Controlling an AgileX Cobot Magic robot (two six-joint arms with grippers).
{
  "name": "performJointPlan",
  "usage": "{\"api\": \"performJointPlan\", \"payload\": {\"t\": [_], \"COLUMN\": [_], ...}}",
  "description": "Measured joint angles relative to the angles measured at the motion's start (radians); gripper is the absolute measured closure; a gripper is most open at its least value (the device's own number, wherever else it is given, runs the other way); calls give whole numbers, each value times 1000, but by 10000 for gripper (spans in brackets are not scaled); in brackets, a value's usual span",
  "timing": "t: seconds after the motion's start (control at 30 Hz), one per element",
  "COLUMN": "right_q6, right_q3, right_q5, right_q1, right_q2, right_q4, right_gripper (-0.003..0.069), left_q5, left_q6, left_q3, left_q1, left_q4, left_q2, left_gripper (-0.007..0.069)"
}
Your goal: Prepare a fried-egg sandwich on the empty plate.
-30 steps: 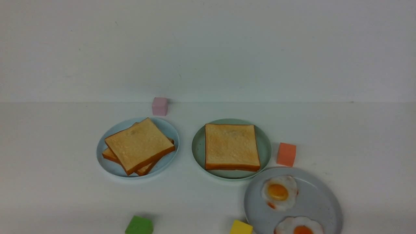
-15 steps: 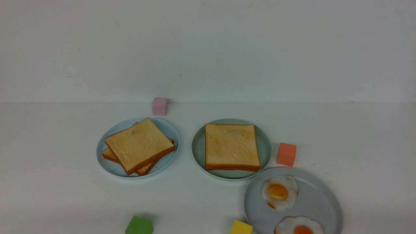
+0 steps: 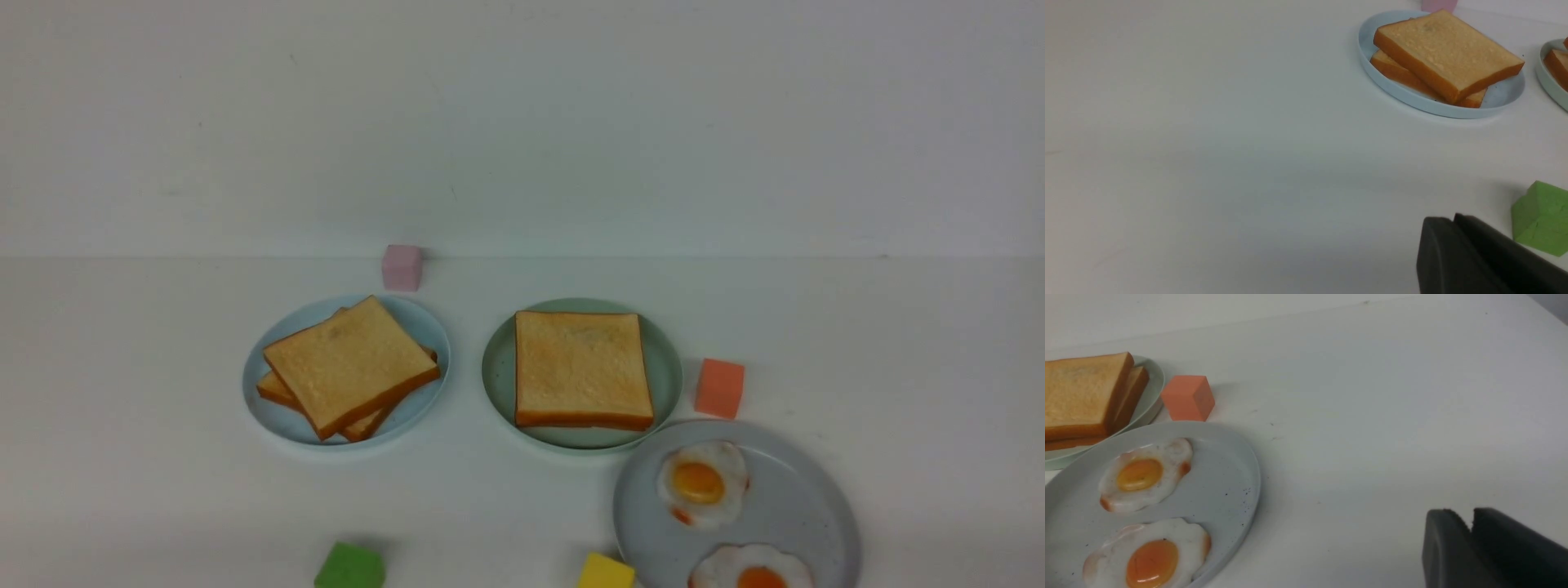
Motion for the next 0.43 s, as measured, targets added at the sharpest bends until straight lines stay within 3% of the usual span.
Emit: {"api": "performJointPlan", "payload": {"t": [0.43], "right_q6": [0], "right_q3": [0], "right_q5": [-1], "right_q1": [0], "right_q2": [0], "right_q4": [-2], "right_gripper": [521], "left_q5": [0], "left_q6": [0], "left_q3": [0], "left_q1": [0], "left_q4": [0], "left_q2": [0], "left_gripper": [580]}}
